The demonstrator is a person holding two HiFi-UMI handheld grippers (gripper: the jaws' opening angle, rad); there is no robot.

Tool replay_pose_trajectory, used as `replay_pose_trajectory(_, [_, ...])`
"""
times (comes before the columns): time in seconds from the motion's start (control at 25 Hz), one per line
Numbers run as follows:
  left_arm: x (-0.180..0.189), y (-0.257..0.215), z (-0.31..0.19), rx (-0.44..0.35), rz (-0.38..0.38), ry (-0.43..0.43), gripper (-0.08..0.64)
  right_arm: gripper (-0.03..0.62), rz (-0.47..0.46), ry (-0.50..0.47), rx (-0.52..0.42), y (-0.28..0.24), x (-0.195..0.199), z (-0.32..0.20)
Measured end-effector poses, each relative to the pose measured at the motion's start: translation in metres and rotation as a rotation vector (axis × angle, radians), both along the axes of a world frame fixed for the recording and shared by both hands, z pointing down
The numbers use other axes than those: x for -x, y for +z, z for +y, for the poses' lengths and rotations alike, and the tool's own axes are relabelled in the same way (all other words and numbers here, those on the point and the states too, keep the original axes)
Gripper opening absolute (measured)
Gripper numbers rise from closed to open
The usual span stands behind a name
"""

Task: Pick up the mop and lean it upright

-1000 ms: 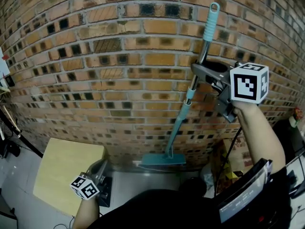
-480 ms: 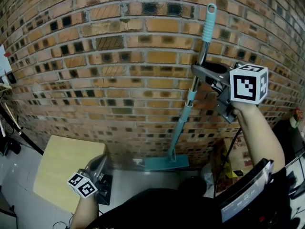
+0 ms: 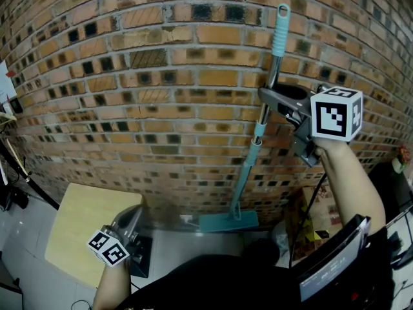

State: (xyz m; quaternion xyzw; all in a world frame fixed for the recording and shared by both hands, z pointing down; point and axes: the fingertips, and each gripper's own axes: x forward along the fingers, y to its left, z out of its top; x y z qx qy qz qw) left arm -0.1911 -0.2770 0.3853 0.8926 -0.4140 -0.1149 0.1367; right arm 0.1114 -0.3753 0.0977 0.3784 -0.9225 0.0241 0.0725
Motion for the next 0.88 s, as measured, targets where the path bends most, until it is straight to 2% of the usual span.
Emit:
replay_pose_trajectory(0.2, [-0.002, 0.002, 0.003, 0.013, -0.002, 0.003, -0.005, 0.115, 0.0, 0.0, 0.016, 0.012, -0.001, -0.002])
replay_pose_trajectory(0.4, [-0.007, 0.006, 0.003, 0.019, -0.014, 0.007, -0.005, 0.115, 0.016, -0.004, 0.044, 0.047, 0.002, -0.007])
replay_pose_trajectory(0.72, [-0.018, 0.045, 0.011, 0.071, -0.042, 0.01, -0.005, 0.115, 0.07, -0.032, 0.152, 0.175, 0.013, -0.015])
replay_pose_trajectory(0.88, [-0.03, 0.075, 0.013, 0.13, -0.072, 0.027, -0.005, 0.115, 0.095, -0.037, 0.208, 0.251, 0.015, -0.019])
